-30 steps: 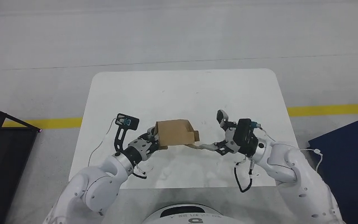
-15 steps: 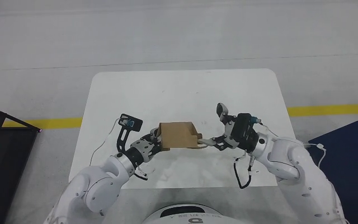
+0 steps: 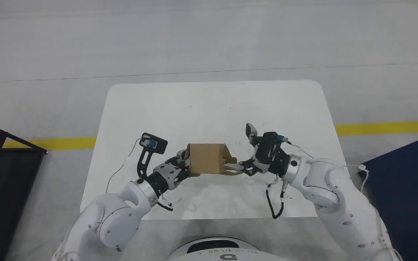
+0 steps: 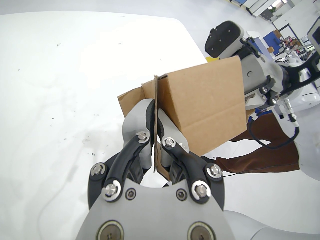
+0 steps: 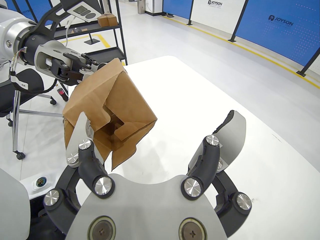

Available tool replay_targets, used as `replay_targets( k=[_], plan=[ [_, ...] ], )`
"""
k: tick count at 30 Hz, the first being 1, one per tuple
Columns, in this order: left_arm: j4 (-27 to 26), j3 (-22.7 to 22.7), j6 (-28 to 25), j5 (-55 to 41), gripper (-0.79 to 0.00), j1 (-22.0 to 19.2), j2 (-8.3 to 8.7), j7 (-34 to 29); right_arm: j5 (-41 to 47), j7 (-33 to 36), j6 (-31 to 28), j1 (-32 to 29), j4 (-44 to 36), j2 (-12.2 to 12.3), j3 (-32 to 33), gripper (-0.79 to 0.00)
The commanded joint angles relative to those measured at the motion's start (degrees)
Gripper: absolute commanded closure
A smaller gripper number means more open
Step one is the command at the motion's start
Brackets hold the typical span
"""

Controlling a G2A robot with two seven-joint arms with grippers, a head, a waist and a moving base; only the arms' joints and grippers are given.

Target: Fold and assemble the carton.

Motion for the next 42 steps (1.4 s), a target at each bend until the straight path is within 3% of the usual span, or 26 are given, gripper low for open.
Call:
replay_targets(
  k=[1, 11, 23, 42],
  plan=[
    [0.0, 0.01, -0.05, -0.13, 0.0, 0.01, 0.0, 0.04, -0.18, 0.07, 0.18, 0.19, 0.09, -0.02, -0.27, -0.785],
    [0.0, 0.02, -0.51, -1.02, 0.0, 0.14, -0.01, 0.81, 0.11, 0.02, 0.74, 0.49, 0.33, -0.02, -0.67, -0.785],
    [1.55, -1.29, -1.63, -4.98, 0.0, 0.58, -0.11, 3.89, 6.34, -7.94, 2.36, -8.51, 3.27, 0.67, 10.67, -0.785],
    [3.53, -1.22, -3.63, -7.05, 0.0, 0.24, -0.13, 5.09, 2.88, -6.14, 1.82, -5.79, 3.27, 0.17, 4.53, -0.785]
  ],
)
